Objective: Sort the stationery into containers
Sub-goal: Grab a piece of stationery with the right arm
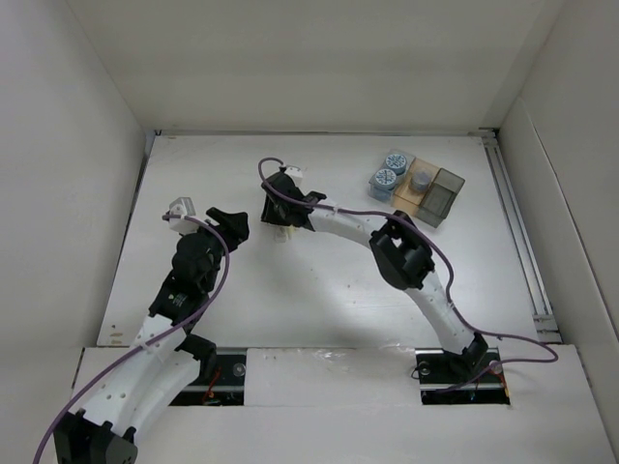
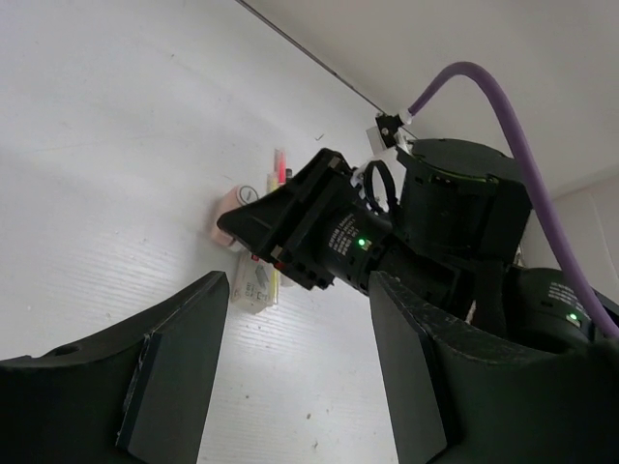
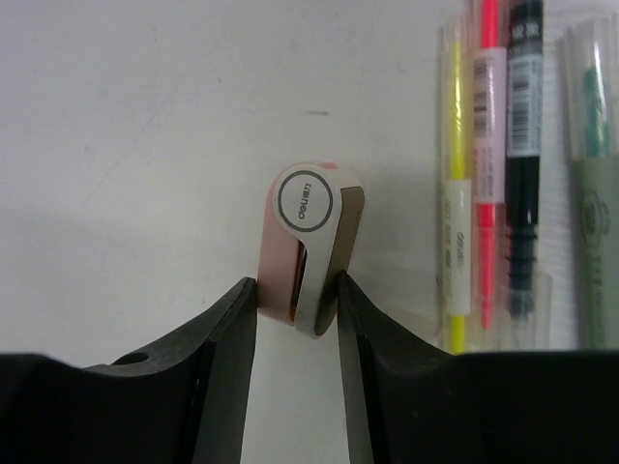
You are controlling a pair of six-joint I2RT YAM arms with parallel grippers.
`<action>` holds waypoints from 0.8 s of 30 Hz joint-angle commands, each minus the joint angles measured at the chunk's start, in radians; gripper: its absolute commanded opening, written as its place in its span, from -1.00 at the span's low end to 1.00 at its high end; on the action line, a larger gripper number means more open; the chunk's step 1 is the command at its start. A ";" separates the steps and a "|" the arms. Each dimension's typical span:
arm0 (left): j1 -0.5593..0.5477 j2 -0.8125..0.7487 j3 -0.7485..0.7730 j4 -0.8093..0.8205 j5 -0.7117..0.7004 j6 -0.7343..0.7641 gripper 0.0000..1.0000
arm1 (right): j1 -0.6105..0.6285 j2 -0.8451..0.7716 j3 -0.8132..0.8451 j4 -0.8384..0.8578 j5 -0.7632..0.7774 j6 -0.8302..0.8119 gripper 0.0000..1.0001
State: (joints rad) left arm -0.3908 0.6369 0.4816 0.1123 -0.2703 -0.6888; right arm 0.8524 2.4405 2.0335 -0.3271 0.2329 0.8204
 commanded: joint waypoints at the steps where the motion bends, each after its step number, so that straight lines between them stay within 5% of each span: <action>1: 0.000 -0.019 -0.009 0.020 -0.007 -0.002 0.13 | 0.013 -0.129 -0.070 0.114 -0.030 0.011 -0.58; 13: 0.000 -0.019 -0.009 0.010 -0.007 -0.011 0.13 | 0.013 -0.231 -0.254 0.190 -0.055 0.029 -0.63; 24: 0.000 0.050 -0.008 0.041 0.043 0.000 0.13 | -0.127 -0.621 -0.522 0.220 0.049 0.020 -0.63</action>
State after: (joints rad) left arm -0.3908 0.6617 0.4671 0.1169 -0.2569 -0.6964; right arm 0.8124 1.9640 1.5799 -0.1871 0.2127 0.8402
